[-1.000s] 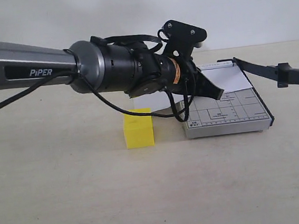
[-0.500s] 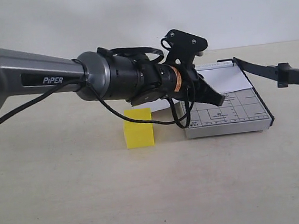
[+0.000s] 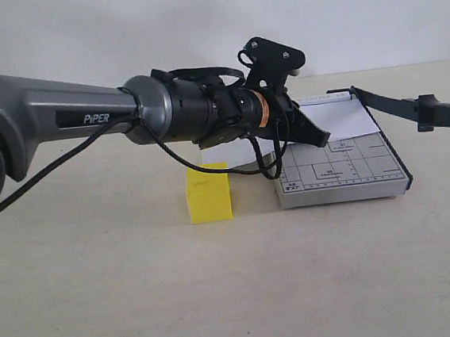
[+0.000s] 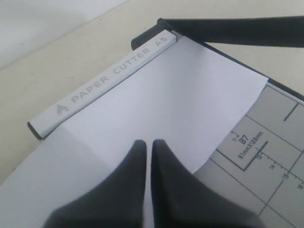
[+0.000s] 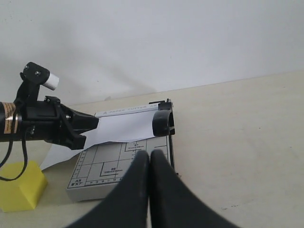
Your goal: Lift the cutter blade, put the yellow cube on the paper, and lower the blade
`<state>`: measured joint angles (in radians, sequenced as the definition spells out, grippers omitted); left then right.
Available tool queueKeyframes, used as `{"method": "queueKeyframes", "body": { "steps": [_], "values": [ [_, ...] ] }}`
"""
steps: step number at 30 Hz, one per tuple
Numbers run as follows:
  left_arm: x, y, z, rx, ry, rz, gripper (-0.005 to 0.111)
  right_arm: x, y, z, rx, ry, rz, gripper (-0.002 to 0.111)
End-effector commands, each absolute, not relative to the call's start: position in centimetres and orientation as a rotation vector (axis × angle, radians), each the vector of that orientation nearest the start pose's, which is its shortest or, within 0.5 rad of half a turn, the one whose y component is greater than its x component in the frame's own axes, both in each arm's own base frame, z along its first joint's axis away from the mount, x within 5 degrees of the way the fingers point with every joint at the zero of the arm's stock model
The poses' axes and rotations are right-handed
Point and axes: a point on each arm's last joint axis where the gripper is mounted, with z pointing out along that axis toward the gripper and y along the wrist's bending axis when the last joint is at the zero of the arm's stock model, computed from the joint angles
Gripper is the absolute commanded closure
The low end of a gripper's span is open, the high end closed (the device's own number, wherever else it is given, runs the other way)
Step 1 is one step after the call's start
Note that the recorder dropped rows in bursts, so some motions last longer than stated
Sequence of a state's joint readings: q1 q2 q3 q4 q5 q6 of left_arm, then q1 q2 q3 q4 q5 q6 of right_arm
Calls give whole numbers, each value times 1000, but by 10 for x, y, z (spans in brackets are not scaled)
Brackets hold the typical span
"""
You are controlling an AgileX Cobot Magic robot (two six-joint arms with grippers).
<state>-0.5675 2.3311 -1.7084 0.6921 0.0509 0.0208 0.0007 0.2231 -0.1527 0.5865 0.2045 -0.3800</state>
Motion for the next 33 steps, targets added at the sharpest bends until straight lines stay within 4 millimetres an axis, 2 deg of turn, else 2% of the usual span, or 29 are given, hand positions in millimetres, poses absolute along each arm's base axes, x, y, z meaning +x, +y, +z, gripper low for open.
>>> {"method": "queueKeyframes", "body": {
  "steps": [1, 13, 33],
  "values": [
    [451, -279, 141, 1266, 1741, 143, 102, 73, 10, 235, 91, 1722, 243, 109],
    [457, -272, 127, 1298, 1751, 180, 102, 72, 10, 235, 89, 1722, 241, 109],
    [466, -274, 123, 1301, 1722, 193, 102, 73, 10, 235, 47, 1723, 202, 109]
  ]
}}
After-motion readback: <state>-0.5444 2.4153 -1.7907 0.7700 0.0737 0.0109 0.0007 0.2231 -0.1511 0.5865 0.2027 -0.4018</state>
